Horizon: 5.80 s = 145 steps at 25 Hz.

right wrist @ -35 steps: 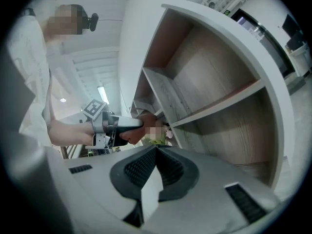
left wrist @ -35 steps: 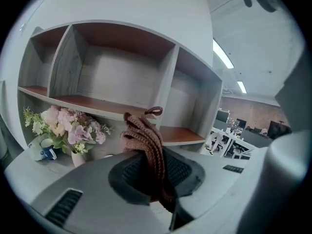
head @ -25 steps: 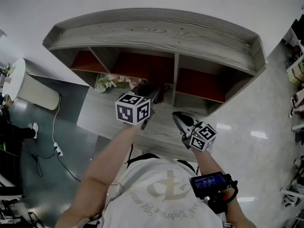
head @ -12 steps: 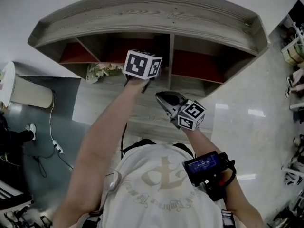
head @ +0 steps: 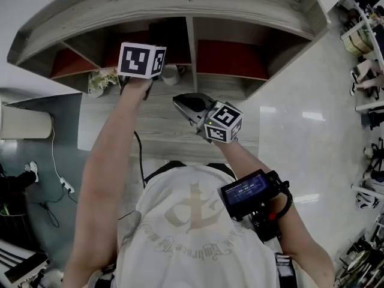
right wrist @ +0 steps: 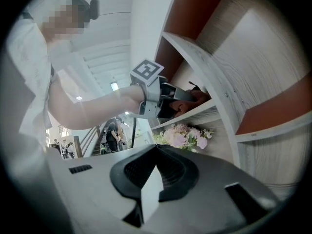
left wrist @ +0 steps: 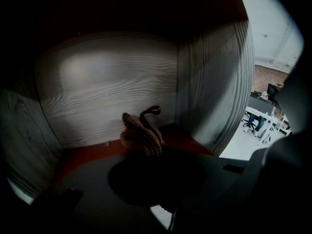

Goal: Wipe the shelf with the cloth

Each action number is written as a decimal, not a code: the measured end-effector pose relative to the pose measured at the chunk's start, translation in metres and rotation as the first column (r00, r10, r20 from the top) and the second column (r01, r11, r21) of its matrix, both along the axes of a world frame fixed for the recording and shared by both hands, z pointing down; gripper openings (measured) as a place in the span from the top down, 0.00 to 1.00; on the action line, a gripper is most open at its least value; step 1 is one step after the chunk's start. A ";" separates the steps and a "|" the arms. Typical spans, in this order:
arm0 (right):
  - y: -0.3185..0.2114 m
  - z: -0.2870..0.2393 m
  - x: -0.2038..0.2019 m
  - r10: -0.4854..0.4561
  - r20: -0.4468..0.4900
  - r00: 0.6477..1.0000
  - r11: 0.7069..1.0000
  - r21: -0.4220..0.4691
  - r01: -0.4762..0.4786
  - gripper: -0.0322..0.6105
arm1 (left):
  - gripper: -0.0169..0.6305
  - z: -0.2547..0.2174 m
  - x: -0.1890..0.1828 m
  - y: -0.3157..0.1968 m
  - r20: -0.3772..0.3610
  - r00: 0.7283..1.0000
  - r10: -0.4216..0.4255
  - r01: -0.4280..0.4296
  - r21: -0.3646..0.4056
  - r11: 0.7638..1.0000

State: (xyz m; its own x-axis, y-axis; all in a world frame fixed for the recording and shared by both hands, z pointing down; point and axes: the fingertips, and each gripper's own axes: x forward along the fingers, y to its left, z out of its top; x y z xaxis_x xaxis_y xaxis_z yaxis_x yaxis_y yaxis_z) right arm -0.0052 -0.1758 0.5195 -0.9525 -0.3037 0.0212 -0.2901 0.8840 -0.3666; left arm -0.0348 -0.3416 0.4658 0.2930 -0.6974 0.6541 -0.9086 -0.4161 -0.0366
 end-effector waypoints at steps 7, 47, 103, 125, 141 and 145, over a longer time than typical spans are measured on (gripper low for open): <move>0.006 0.002 -0.024 -0.026 0.001 1.000 1.000 -0.007 0.026 0.94 | 0.87 0.002 -0.095 0.001 0.016 0.987 -0.161 0.160 0.021 0.987; 0.022 0.003 -0.044 -0.084 -0.009 0.996 0.996 -0.016 0.084 0.94 | 0.87 0.010 -0.179 0.083 -0.125 0.920 -0.370 0.386 0.138 0.912; -0.021 -0.010 -0.223 0.153 -0.034 0.988 0.988 0.027 -0.152 0.94 | 0.87 -0.044 -0.282 0.019 -0.264 0.963 0.060 -0.008 0.194 0.981; -0.022 -0.001 -0.216 0.187 -0.056 0.981 0.982 0.010 -0.186 0.94 | 0.88 -0.009 -0.299 0.002 -0.033 0.996 0.077 -0.075 0.063 0.995; -0.015 0.002 -0.221 0.180 -0.053 0.982 0.984 -0.001 -0.180 0.94 | 0.88 -0.010 -0.417 -0.013 -0.020 0.984 -0.178 0.179 0.091 0.980; -0.015 0.002 -0.222 0.175 -0.056 0.983 0.985 -0.001 -0.175 0.94 | 0.88 -0.011 -0.445 -0.018 -0.003 0.970 -0.245 0.244 0.109 0.964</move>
